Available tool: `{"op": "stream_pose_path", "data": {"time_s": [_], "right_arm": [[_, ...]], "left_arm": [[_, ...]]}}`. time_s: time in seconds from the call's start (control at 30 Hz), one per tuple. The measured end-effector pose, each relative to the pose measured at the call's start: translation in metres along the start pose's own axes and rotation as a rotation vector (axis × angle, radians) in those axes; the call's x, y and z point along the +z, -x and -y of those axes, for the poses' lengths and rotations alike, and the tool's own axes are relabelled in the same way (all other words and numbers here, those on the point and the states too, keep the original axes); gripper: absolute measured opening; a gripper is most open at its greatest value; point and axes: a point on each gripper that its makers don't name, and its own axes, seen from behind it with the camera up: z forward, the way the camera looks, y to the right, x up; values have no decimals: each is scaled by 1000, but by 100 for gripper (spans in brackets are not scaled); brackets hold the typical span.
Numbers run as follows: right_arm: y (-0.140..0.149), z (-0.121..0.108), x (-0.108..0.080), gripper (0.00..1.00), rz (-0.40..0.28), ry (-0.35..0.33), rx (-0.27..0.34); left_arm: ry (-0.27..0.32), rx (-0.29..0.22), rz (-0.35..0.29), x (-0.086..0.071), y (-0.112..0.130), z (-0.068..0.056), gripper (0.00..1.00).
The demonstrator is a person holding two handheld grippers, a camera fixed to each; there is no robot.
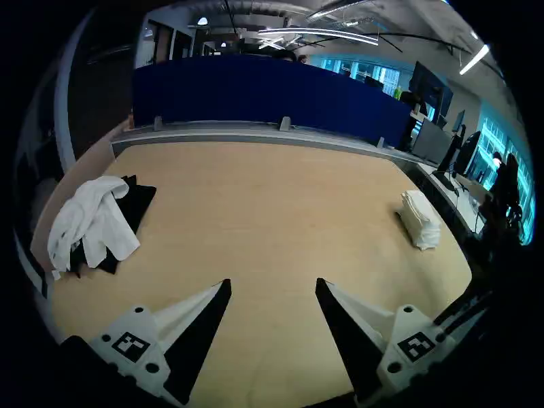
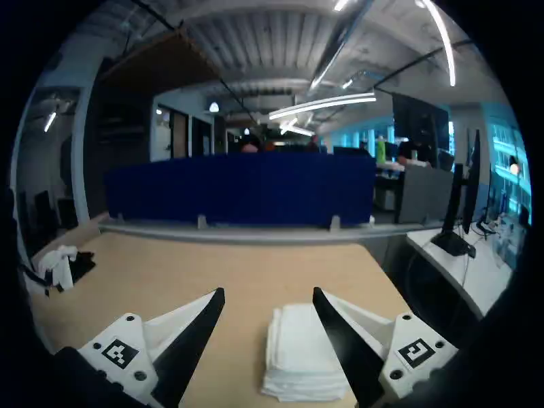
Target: Fold towel
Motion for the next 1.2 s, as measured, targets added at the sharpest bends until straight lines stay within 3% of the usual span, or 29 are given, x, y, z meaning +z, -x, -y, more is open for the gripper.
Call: {"op": "stream_pose_path", "data": {"time_s": [0.1, 0.2, 0.4, 0.73, 0.87, 1.2], "right_arm": [[-33, 24, -7, 100, -103, 2, 6], [-45, 44, -11, 100, -142, 5, -8], [-41, 71, -11, 100, -120, 3, -29], [-39, 107, -10, 100, -106, -5, -21], [-39, 114, -10, 100, -107, -4, -17], [-40, 127, -5, 100, -96, -11, -31]], "left_arm": [[2, 2, -10, 2, -2, 1, 92], [-1, 3, -26, 5, -4, 4, 92], [-24, 1, -115, 8, -22, 11, 92], [-111, 61, -494, -12, -111, 17, 92], [-152, 68, -594, -21, -135, 22, 92], [-184, 62, -642, -22, -137, 30, 92]]}}
